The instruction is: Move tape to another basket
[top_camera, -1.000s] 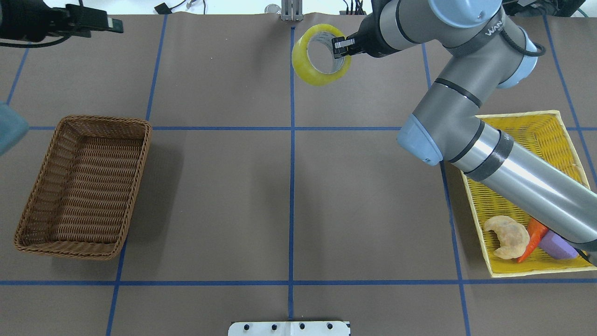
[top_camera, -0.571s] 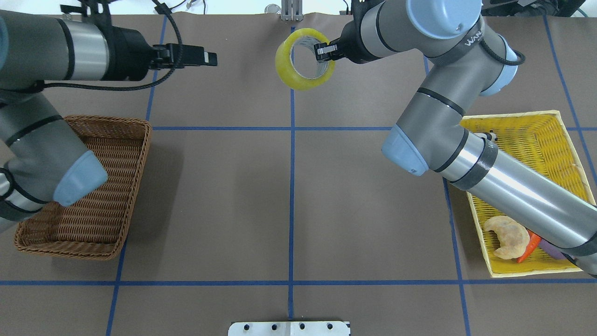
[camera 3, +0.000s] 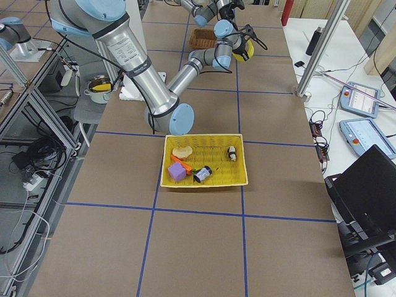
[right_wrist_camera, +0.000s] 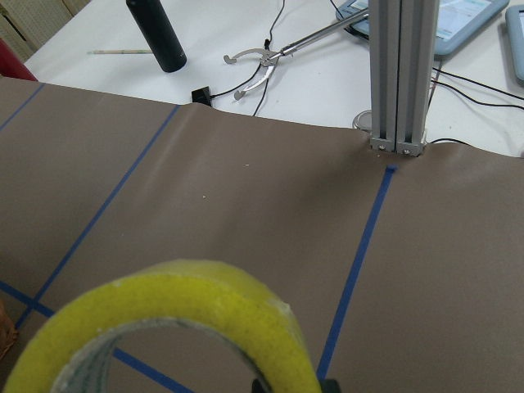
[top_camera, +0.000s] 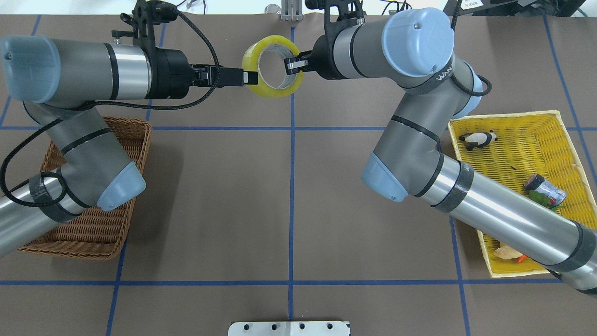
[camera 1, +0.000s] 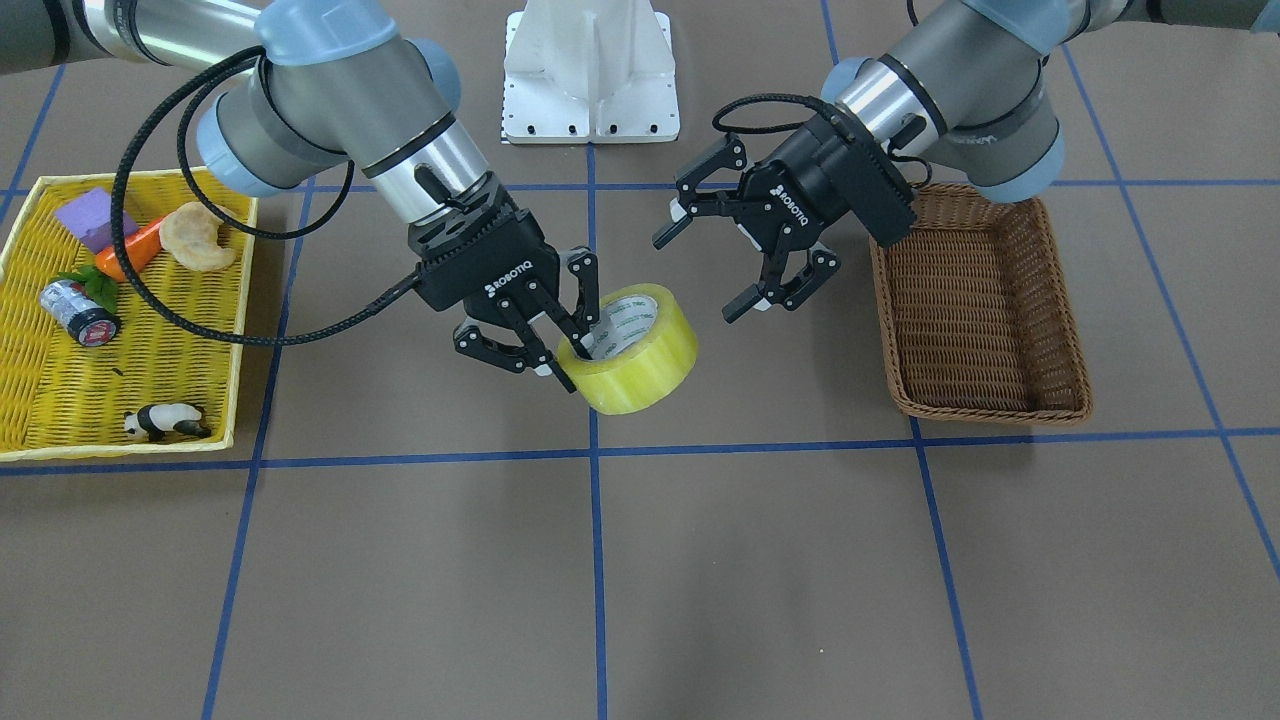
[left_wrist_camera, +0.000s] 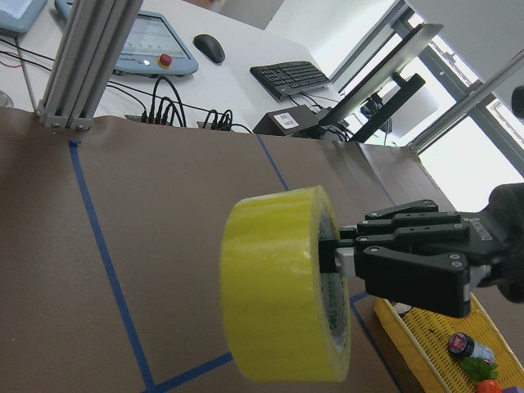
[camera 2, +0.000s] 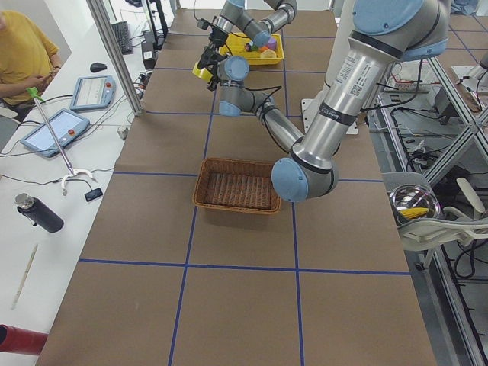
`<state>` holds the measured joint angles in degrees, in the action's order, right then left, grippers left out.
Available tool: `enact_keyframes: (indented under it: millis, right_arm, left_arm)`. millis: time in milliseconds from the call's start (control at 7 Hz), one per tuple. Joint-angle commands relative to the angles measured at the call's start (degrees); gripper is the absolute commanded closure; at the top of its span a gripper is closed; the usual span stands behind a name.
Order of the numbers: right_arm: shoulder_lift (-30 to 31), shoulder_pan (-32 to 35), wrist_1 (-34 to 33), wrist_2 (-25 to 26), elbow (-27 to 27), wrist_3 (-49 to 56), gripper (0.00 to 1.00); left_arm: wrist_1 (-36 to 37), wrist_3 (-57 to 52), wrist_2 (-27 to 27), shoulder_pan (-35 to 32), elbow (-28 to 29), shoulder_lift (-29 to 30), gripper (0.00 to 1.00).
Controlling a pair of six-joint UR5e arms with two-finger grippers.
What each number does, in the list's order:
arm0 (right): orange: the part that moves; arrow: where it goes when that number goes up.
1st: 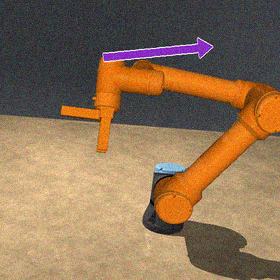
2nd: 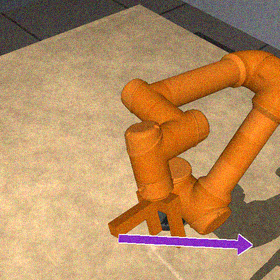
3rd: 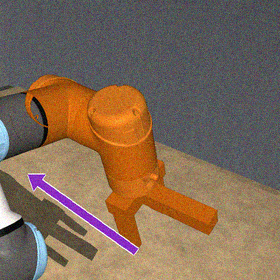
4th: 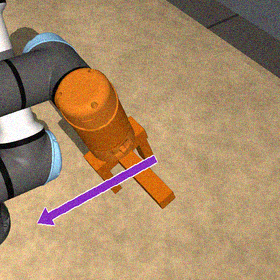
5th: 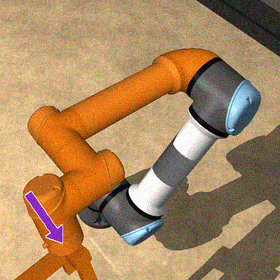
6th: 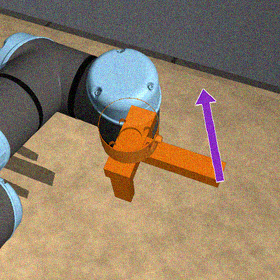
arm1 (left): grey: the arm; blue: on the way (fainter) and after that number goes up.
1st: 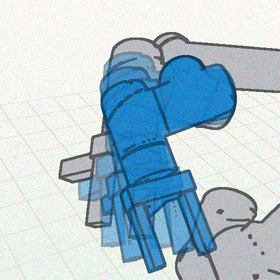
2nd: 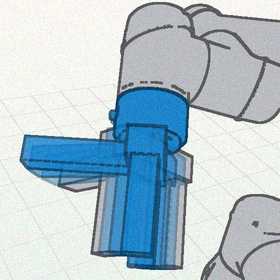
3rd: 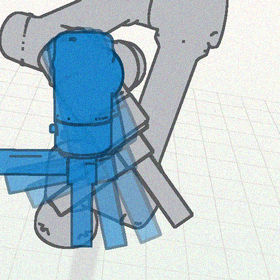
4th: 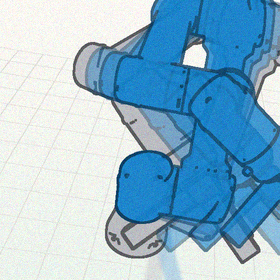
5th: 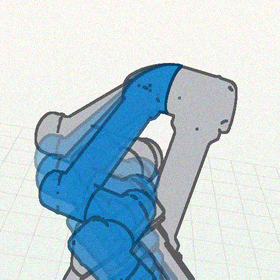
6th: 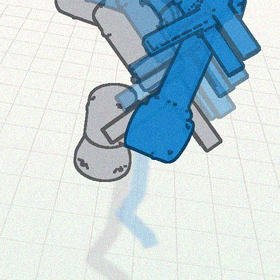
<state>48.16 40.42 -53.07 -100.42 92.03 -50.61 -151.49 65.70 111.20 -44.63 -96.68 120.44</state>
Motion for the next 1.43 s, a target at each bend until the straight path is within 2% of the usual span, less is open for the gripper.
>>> enact_keyframes:
  millis: [0,714,1000,1143,1286]
  right_arm:
    - [0.7,-1.5,1.6,0.7,1.1,-0.5,1.0]
    - [1.5,-2.4,2.0,0.7,2.5,-1.0,1.0]
    - [1.5,-2.6,2.0,0.7,3.1,-1.0,1.0]
    - [1.5,-2.7,2.0,0.7,3.4,-1.0,1.0]
    - [1.5,-3.2,2.0,0.7,4.1,-1.7,0.41]
  left_arm:
    - [-0.6,0.3,0.7,0.0,0.3,0.2,0.01]
    - [-0.5,0.6,0.7,-0.1,0.3,0.1,0.02]
    - [-0.5,2.7,0.6,0.0,0.3,0.2,0.07]
    - [-0.5,2.7,0.7,0.0,0.3,0.2,0.3]
    - [-0.6,2.8,0.7,-0.1,0.3,0.2,0.99]
